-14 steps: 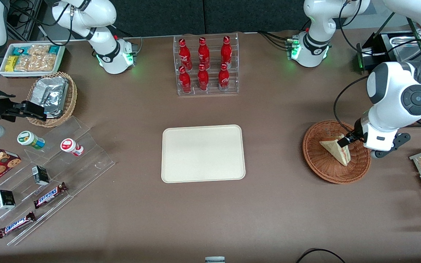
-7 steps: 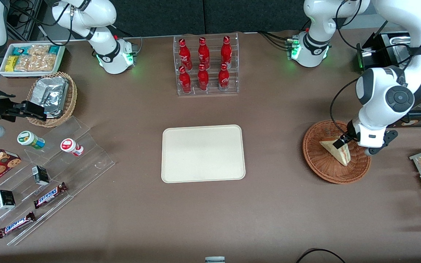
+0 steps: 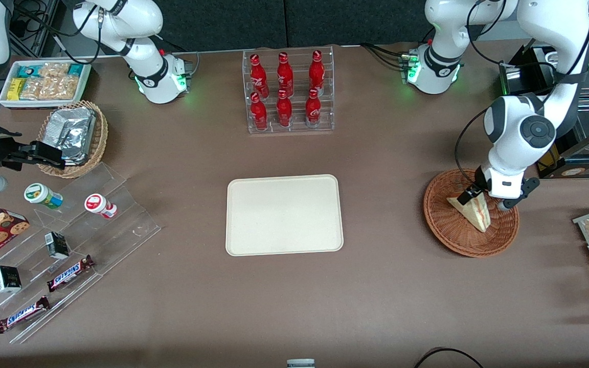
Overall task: Place sandwich from basket to tray
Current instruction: 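Lower the left gripper and close it on the wrapped sandwich, then lift the sandwich out of the basket with the left gripper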
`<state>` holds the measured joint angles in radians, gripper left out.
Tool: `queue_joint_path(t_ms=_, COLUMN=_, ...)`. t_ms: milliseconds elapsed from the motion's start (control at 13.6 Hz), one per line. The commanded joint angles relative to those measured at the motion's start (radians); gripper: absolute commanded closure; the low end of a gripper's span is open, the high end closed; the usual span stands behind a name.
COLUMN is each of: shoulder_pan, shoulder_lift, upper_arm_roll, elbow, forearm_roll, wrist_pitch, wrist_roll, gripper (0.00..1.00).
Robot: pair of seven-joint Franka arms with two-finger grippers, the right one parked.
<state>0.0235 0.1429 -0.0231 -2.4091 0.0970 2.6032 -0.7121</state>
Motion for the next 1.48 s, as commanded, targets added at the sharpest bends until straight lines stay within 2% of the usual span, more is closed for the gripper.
queue_joint_path(t_ms=0, shoulder_pan=0.009, shoulder_lift=0.029, upper_arm_roll=-0.003, elbow=-0.004, forearm_roll=-0.005, wrist_pitch=0.055, wrist_roll=-0.015, gripper=0.06)
queue_joint_path(t_ms=74, shoulder_pan=0.009, shoulder_lift=0.032, upper_arm_roll=-0.003, elbow=-0.005, forearm_roll=-0.005, wrist_pitch=0.067, wrist_roll=-0.015, gripper=0.2)
queue_joint_path(t_ms=148, shoulder_pan=0.018, shoulder_lift=0.037, upper_arm_roll=0.003, elbow=-0.002, forearm_roll=-0.006, wrist_pitch=0.067, wrist_roll=-0.021, gripper=0.42)
queue_joint_path(t_ms=221, shoulder_pan=0.021, shoulder_lift=0.038, upper_arm_roll=0.005, elbow=0.002, forearm_roll=-0.005, wrist_pitch=0.067, wrist_roll=-0.03, gripper=0.6)
queue_joint_path(t_ms=369, shoulder_pan=0.021, shoulder_lift=0.035, upper_arm_roll=0.005, elbow=0.016, forearm_roll=-0.006, wrist_pitch=0.061, wrist_roll=-0.041, gripper=0.86)
queue_joint_path(t_ms=443, shoulder_pan=0.018, shoulder_lift=0.031, upper_arm_roll=0.003, elbow=0.027, forearm_roll=-0.005, wrist_pitch=0.058, wrist_roll=-0.053, gripper=0.92)
queue_joint_path(t_ms=738, shoulder_pan=-0.026, shoulder_lift=-0.02, upper_arm_roll=-0.018, elbow=0.103, forearm_roll=-0.003, wrist_pitch=-0.116, wrist_roll=-0.087, gripper=0.92)
queue_joint_path(t_ms=1107, shoulder_pan=-0.114, shoulder_lift=-0.055, upper_arm_roll=-0.052, elbow=0.365, forearm_roll=-0.002, wrist_pitch=-0.558, wrist_roll=-0.082, gripper=0.91)
queue_joint_path(t_ms=1402, shoulder_pan=-0.218, shoulder_lift=-0.054, upper_arm_roll=-0.054, elbow=0.502, forearm_roll=-0.006, wrist_pitch=-0.693, wrist_roll=-0.11, gripper=0.91)
